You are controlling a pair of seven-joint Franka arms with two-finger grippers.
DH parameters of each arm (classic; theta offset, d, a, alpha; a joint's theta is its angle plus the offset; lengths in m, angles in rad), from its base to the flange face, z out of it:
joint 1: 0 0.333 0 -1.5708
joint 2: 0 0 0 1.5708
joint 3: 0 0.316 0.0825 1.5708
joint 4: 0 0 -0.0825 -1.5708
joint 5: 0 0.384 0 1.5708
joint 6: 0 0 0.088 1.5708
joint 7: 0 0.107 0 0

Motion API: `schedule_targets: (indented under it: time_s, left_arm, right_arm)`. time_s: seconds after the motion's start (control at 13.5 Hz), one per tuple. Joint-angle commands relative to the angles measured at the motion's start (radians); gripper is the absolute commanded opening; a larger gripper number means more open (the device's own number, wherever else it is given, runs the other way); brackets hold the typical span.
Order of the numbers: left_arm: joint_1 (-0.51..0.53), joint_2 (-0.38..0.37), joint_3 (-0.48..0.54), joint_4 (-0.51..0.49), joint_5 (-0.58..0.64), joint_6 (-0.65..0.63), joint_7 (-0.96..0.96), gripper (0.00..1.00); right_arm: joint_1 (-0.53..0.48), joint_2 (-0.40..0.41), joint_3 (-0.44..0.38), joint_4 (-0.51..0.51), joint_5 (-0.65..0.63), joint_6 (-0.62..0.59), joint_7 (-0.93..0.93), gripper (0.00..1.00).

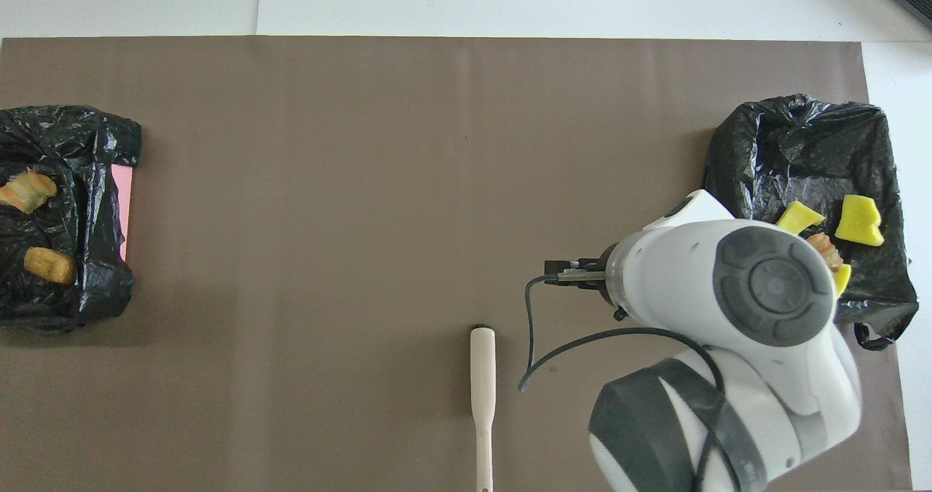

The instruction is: Sweep and dump trash in bin

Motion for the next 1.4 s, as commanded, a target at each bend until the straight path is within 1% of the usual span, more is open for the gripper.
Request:
schedule_targets:
  time_s: [0.0,0.07,0.22,0.37,0.44,0.59,0.81,0.96,1.11,1.26,1.33]
  left_arm:
    - [-0.055,-0.042,0.005,0.002,-0.004,-0.089,-0.025,0.0]
    - [-0.06,-0.058,0.0,0.001,-0.051,-0.108,-0.045,0.0]
    - [-0.078,-0.069,-0.002,-0.005,-0.218,-0.162,-0.066,0.0]
    - [-0.094,-0.076,-0.003,-0.022,-0.39,-0.194,-0.166,0.0]
    - [-0.124,-0.078,-0.003,-0.025,-0.462,-0.217,-0.221,0.0]
    - [-0.201,-0.081,-0.003,-0.027,-0.57,-0.271,-0.371,0.0]
    - [-0.333,-0.076,-0.003,-0.05,-0.671,-0.308,-0.658,0.0]
    - [-0.431,-0.061,-0.003,-0.05,-0.713,-0.305,-0.866,0.0]
    - [-0.5,-0.049,-0.002,-0.041,-0.82,-0.299,-1.02,0.0]
    - [-0.592,-0.033,-0.005,-0.03,-0.843,-0.293,-1.234,0.0]
    - [-0.646,-0.009,-0.003,-0.025,-0.872,-0.297,-1.328,0.0]
  right_arm:
    - [-0.075,0.011,0.012,0.1,-0.015,-0.089,-0.078,1.0]
    - [-0.09,0.011,0.012,0.132,-0.012,-0.123,-0.077,1.0]
    - [-0.122,0.009,0.009,0.195,-0.008,-0.195,-0.08,1.0]
    - [-0.161,0.009,0.009,0.261,0.002,-0.266,-0.101,1.0]
    - [-0.176,0.008,0.006,0.287,0.005,-0.296,-0.116,1.0]
    - [-0.191,0.003,-0.031,0.336,0.007,-0.367,-0.161,1.0]
    - [-0.191,0.0,-0.131,0.401,0.007,-0.46,-0.25,1.0]
    - [-0.191,-0.004,-0.209,0.408,0.019,-0.482,-0.32,1.0]
    - [-0.188,-0.018,-0.275,0.401,0.015,-0.485,-0.383,1.0]
    - [-0.19,-0.02,-0.303,0.378,0.01,-0.471,-0.402,1.0]
    - [-0.191,-0.018,-0.306,0.361,0.008,-0.462,-0.402,1.0]
